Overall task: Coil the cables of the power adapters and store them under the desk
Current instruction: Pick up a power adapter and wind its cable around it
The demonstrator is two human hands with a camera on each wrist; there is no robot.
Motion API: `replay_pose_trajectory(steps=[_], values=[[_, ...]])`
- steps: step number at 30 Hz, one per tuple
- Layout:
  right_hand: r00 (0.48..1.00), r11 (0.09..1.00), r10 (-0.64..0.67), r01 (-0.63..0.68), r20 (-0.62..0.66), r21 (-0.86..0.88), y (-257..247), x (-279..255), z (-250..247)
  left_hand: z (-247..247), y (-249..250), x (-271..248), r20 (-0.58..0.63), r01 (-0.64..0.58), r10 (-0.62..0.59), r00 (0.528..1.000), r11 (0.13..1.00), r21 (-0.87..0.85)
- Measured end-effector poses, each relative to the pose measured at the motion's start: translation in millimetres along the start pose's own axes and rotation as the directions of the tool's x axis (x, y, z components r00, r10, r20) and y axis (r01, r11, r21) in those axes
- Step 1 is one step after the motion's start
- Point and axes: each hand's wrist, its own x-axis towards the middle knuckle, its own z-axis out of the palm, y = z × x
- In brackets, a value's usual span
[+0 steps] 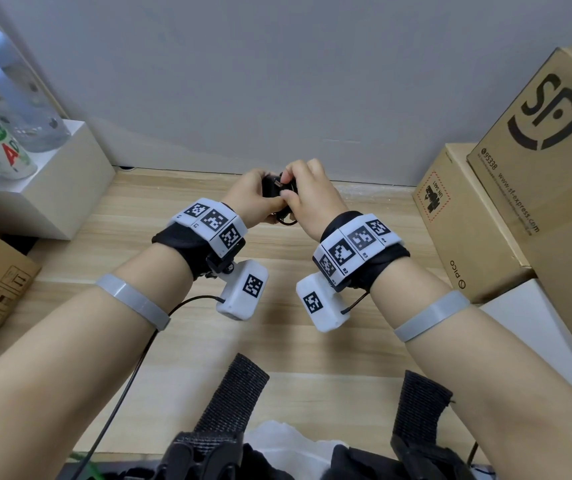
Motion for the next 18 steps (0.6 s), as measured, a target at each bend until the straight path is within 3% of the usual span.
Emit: replay_pose_trajectory(steps=[4, 7, 10, 14, 18], values=[[1.0, 0.985, 0.021, -0.017, 0.018, -0.169, -4.9, 3.0, -6.0, 2.5, 2.5, -3.3, 0.04, -0.005, 0.006, 0.999, 0.999, -0.033], [1.0, 0.916, -0.003, 0.008, 0.014, -0.4, -9.4, 2.7, -10.4, 3.9, 0.4, -8.2, 0.071, 0.01, -0.003, 0.997, 0.995, -0.097], [1.0, 0.871, -0.017, 0.022, 0.014, -0.491, -10.4, 5.4, -15.9, 6.8, -6.2, -14.0, 0.098, 0.051, -0.034, 0.995, 0.983, -0.179], [0.996, 0.967, 0.091, -0.089, -0.003, -0.239, -7.7, 9.4, -18.6, 12.3, -12.1, -18.3, 0.113, 0.113, -0.087, 0.99, 0.961, -0.251], [0.989, 0.987, 0.128, -0.12, -0.072, 0.108, 2.3, 10.3, -10.2, 13.7, -11.4, -19.3, 0.127, 0.118, -0.088, 0.988, 0.959, -0.257]])
